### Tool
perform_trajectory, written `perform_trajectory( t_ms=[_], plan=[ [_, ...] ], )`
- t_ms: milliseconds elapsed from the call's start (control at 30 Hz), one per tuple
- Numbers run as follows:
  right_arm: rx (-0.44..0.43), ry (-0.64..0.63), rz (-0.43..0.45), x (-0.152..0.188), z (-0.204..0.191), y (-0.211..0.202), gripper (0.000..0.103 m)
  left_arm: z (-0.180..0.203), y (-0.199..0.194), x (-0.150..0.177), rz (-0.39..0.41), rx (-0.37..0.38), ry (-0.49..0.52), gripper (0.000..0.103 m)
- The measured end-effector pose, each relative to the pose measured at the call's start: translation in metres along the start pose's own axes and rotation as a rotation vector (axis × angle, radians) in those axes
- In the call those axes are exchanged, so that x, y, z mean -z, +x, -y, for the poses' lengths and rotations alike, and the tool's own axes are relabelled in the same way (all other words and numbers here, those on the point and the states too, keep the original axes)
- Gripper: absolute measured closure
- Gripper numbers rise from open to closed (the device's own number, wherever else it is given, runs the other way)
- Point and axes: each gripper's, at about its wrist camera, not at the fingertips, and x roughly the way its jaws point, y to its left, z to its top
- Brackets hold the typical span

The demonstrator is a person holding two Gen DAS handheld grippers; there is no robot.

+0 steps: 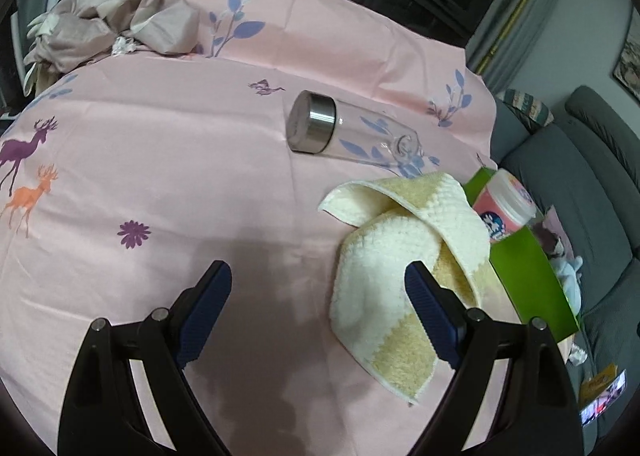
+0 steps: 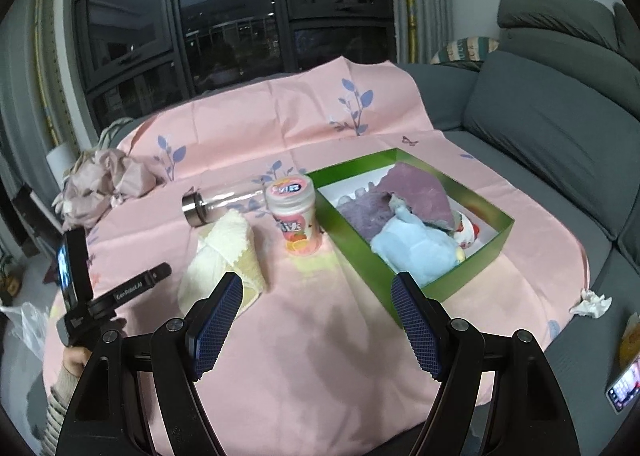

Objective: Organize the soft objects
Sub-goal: 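Move the right gripper back toward the cream-yellow towel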

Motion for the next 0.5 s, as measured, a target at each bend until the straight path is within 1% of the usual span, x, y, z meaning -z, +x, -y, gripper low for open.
perform_trajectory(
  t_ms=[267, 300, 367, 433, 500],
  plan=[
    [-0.001, -0.01, -0.033, 0.004, -0.009, 0.008, 0.025, 0.0, 0.002, 0.003, -0.031, 0.023, 0.0, 0.014],
    [-0.006, -0.003, -0.04, 0.004, -0.009, 0.009, 0.02, 0.001, 0.001, 0.003, -0.03, 0.023, 0.004, 0.013],
    [-0.026, 0.011, -0.053, 0.005, -0.01, 0.013, 0.015, 0.002, -0.001, 0.003, -0.023, 0.02, 0.006, 0.005],
    [-0.041, 0.017, -0.063, 0.006, -0.014, 0.018, 0.015, 0.002, -0.003, 0.003, -0.015, 0.025, -0.001, 0.005],
    [-0.049, 0.012, -0.069, 0.008, -0.016, 0.023, 0.015, 0.001, -0.003, 0.002, -0.025, 0.034, -0.006, 0.005]
  ],
)
